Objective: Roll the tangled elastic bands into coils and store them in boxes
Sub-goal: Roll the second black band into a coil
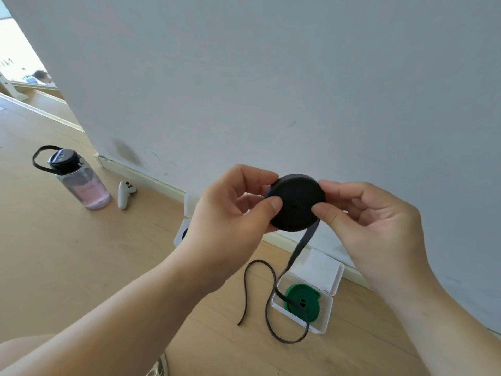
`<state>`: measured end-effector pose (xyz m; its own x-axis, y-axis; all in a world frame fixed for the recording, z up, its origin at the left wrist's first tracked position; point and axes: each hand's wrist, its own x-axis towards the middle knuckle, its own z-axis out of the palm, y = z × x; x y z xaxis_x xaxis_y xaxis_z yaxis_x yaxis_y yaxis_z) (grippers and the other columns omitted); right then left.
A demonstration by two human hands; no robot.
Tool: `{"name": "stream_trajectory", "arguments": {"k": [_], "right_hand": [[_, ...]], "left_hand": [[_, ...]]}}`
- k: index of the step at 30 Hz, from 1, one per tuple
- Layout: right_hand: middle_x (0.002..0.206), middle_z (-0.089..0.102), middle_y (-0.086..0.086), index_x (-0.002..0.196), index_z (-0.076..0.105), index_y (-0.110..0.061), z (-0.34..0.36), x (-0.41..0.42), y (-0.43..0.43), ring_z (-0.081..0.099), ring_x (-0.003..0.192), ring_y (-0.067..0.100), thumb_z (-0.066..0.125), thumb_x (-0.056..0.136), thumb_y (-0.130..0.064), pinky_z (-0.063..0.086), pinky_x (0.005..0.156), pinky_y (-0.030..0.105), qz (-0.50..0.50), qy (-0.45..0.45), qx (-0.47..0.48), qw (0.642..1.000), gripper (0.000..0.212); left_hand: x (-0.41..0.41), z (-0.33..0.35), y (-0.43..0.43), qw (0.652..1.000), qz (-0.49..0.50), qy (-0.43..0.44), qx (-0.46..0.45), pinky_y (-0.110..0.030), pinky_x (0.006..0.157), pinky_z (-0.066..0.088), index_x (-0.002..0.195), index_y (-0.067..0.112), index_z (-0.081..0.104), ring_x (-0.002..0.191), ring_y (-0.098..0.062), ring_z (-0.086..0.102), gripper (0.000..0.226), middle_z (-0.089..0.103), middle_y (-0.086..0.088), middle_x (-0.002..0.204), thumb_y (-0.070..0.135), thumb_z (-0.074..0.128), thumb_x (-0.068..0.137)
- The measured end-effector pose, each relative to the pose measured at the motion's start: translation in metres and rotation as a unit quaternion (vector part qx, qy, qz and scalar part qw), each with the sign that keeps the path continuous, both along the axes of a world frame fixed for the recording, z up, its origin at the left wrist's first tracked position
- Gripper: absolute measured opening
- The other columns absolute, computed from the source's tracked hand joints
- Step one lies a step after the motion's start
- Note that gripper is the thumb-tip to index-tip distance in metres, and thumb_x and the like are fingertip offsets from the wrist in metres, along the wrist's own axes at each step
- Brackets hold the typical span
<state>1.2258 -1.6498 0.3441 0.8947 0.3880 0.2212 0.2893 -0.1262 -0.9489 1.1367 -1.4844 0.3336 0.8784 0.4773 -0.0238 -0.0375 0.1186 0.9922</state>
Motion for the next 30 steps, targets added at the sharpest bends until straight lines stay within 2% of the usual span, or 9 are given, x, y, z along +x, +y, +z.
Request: {"name": "stream_trajectory", "arguments": {"k": [2,5,10,14,18,22,27,29,30], "right_hand": [[0.093,0.081,-0.012,0.097,0.078,-0.026,-0.001,0.0,0.0,0.076,0.086,0.006,0.078,0.084,0.005,0.056,0.081,0.013,0.001,-0.002,-0.002,1.0,0.034],[0.091,0.081,-0.012,0.09,0.078,-0.03,-0.001,0.002,-0.001,0.076,0.087,0.005,0.075,0.085,0.008,0.056,0.081,0.014,-0.01,0.006,0.002,1.0,0.038],[0.086,0.081,-0.008,0.082,0.08,-0.032,-0.001,0.006,-0.004,0.076,0.085,0.011,0.077,0.081,0.01,0.057,0.078,0.015,-0.004,0.011,0.018,1.0,0.042],[0.084,0.078,-0.009,0.081,0.081,-0.028,-0.003,0.005,-0.004,0.074,0.083,0.012,0.078,0.079,0.013,0.056,0.075,0.016,0.038,-0.069,-0.048,0.996,0.042],[0.083,0.077,-0.013,0.08,0.081,-0.03,-0.005,0.0,-0.003,0.074,0.082,0.007,0.079,0.077,0.015,0.054,0.074,0.011,0.04,-0.114,-0.082,0.989,0.045],[0.081,0.08,-0.011,0.082,0.082,-0.034,-0.001,0.002,-0.004,0.076,0.078,0.01,0.085,0.076,0.001,0.059,0.078,0.02,0.001,-0.026,-0.028,0.999,0.036],[0.096,0.081,-0.008,0.101,0.079,-0.03,0.003,0.003,-0.002,0.077,0.093,0.009,0.074,0.086,0.008,0.058,0.086,0.019,0.032,0.021,0.028,0.999,0.042],[0.093,0.082,-0.008,0.099,0.079,-0.027,0.003,0.003,-0.002,0.077,0.091,0.007,0.074,0.086,0.009,0.058,0.084,0.016,0.024,0.03,0.033,0.999,0.039],[0.092,0.081,-0.009,0.096,0.08,-0.027,0.002,0.004,-0.002,0.077,0.09,0.005,0.075,0.085,0.009,0.057,0.082,0.015,0.023,0.022,0.02,0.999,0.038]], "left_hand": [[0.0,0.0,-0.003,1.0,-0.012,0.006,-0.019,-0.045,0.081,0.065,0.097,0.013,0.066,0.094,-0.032,0.075,0.021,0.069,-0.019,0.103,-0.007,0.07,0.092],[0.0,0.001,0.0,0.998,-0.035,0.016,0.048,-0.045,0.089,0.062,0.095,0.014,0.066,0.094,-0.033,0.074,0.024,0.075,-0.011,0.098,-0.004,0.078,0.086],[-0.001,0.004,0.002,0.991,-0.034,0.05,0.121,-0.025,0.08,0.061,0.105,0.026,0.069,0.081,-0.009,0.077,0.032,0.075,0.005,0.096,0.005,0.082,0.084],[-0.003,0.0,0.0,0.972,-0.046,0.036,0.227,-0.01,0.077,0.055,0.118,0.035,0.069,0.096,0.005,0.069,0.039,0.074,0.016,0.104,0.01,0.077,0.089],[-0.004,-0.007,0.003,0.921,-0.062,0.004,0.386,-0.024,0.079,0.059,0.118,0.027,0.073,0.097,-0.003,0.069,0.036,0.074,0.015,0.101,0.004,0.074,0.09],[-0.004,0.0,0.004,0.963,-0.027,0.02,0.268,-0.018,0.076,0.059,0.105,0.032,0.075,0.09,-0.003,0.071,0.032,0.074,0.015,0.09,0.006,0.078,0.087],[-0.001,0.006,0.007,1.0,-0.023,-0.007,0.0,-0.046,0.081,0.065,0.104,0.017,0.077,0.09,-0.035,0.076,0.028,0.072,-0.004,0.084,-0.003,0.079,0.084],[0.0,0.004,0.007,0.999,-0.034,0.009,-0.006,-0.042,0.081,0.065,0.108,0.017,0.075,0.093,-0.032,0.076,0.029,0.072,0.003,0.085,-0.002,0.078,0.086],[0.0,0.002,0.007,0.998,-0.04,0.023,0.051,-0.036,0.083,0.064,0.11,0.021,0.074,0.095,-0.023,0.076,0.03,0.074,0.008,0.089,0.002,0.078,0.087]]}}
